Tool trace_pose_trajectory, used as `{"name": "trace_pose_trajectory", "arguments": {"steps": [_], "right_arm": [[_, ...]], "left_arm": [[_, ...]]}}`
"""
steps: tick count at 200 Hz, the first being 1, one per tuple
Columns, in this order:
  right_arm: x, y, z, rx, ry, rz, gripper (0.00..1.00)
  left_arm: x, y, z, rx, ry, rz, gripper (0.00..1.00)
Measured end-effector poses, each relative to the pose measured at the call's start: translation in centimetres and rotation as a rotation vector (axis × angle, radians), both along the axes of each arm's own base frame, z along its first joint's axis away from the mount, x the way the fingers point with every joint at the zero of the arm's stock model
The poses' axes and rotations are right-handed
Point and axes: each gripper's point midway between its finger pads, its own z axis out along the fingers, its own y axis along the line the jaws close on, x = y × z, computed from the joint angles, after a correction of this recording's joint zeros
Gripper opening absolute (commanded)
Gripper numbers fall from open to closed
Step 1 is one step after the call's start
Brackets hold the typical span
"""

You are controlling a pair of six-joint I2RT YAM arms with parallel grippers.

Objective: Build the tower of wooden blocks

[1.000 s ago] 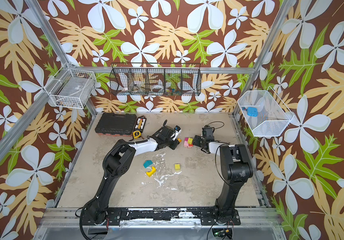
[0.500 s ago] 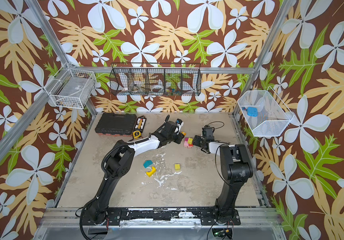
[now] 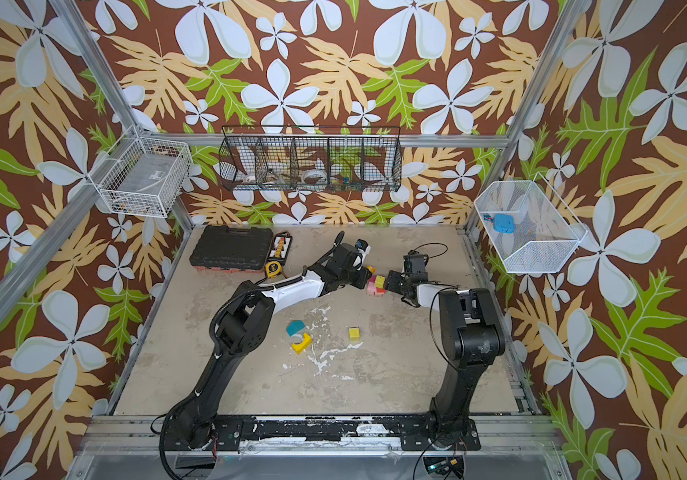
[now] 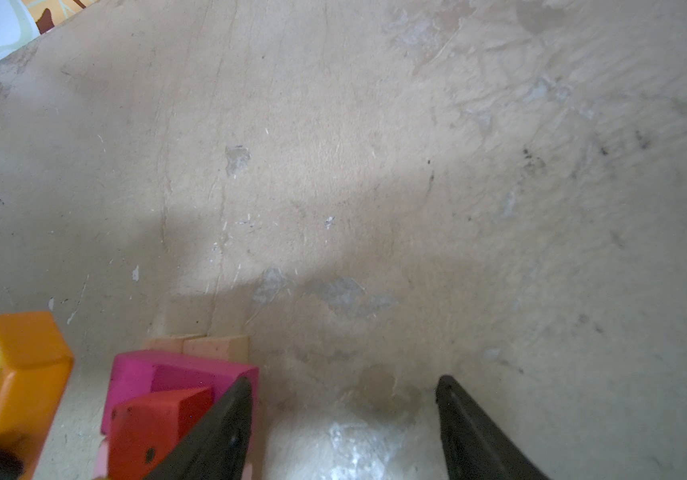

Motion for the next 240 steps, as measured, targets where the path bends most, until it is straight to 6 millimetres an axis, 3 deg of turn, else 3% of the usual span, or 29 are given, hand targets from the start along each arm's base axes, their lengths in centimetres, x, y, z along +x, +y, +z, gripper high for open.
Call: {"name": "trace_pose_trajectory", "arguments": {"steps": [164, 240], "right_arm": [[0.0, 0.0, 0.0, 0.000, 0.000, 0.000, 0.71], [0.0, 0.1, 0.0, 0.003, 0.000, 0.003, 0.71]], "left_arm": [[-1.5, -0.7, -1.6, 0.000, 0.076, -0.005, 0.06], [-1.6, -1.1, -1.2, -0.006, 0.074, -0.011, 0.24]]}}
